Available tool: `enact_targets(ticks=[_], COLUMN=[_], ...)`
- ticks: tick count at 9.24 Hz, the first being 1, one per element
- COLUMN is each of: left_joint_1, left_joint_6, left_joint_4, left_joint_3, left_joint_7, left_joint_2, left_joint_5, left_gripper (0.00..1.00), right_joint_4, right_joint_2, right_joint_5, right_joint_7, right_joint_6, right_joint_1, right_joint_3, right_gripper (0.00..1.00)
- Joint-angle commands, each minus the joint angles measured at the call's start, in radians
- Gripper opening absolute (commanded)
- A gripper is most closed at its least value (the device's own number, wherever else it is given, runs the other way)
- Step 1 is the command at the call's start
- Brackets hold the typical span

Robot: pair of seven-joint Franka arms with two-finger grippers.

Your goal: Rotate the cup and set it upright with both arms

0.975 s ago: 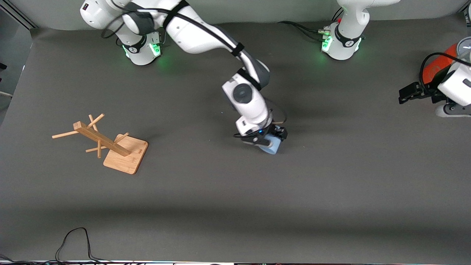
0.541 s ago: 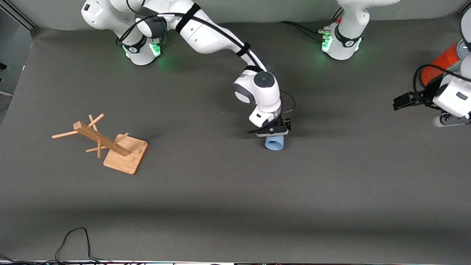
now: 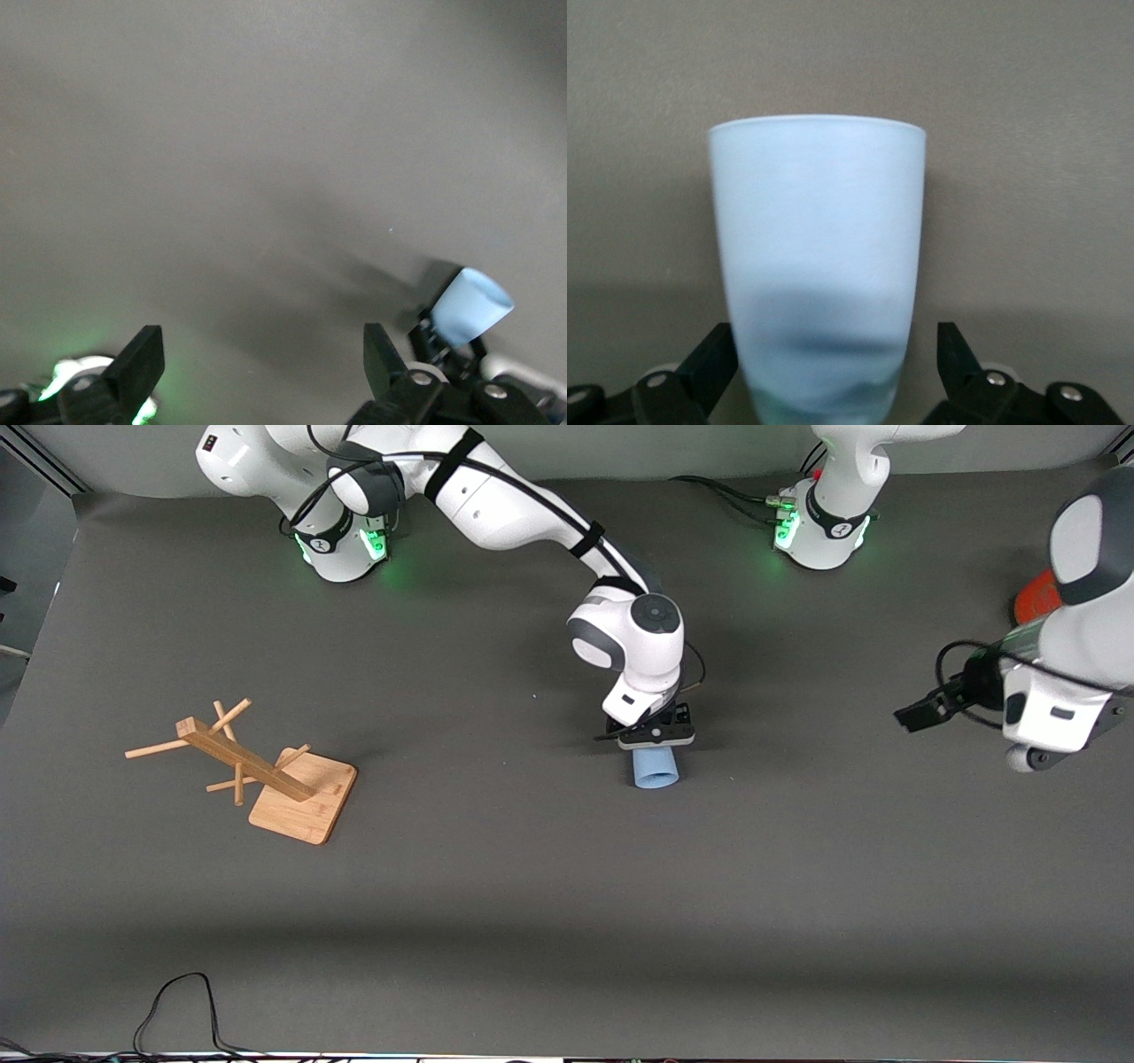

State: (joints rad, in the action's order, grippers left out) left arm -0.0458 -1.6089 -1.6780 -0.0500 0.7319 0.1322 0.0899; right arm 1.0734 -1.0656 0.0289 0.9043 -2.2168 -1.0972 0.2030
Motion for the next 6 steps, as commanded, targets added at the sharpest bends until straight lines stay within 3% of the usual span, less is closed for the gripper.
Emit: enact_targets(ticks=[1,3,4,6], left_joint_1=[-0.055,-0.103,-0.126,-0.138], left_joint_6=[0.017,0.044,0.078,0.153], left_joint_4=[0.145,0.233,0.277,0.473], left_joint_3=[0.009,0.009,0.004,-0.023], left_joint_7=[0.224,0.387,0.449,0.550], left_joint_2=[0.140,0.260,0.323,0.494], left_joint_5=[0.008,0.010,0.013,0.074], left_gripper=[1.00,1.00,1.00,1.00], right_joint_4=[0.020,0.042,0.110,0.279], right_joint_2=[0.091,0.131,0.192,0.353], right_joint_5=[-0.020,-0.021,-0.020,-0.018], right_joint_7=[-0.060,-0.152,-0.191,-0.278], right_joint_6=[0.098,0.153,0.169,0.170], right_joint_1=[-0.013,-0.018,-0.015,0.025], right_joint_3=[0.006,0.007,0.016,0.039], right_gripper=[1.00,1.00,1.00,1.00])
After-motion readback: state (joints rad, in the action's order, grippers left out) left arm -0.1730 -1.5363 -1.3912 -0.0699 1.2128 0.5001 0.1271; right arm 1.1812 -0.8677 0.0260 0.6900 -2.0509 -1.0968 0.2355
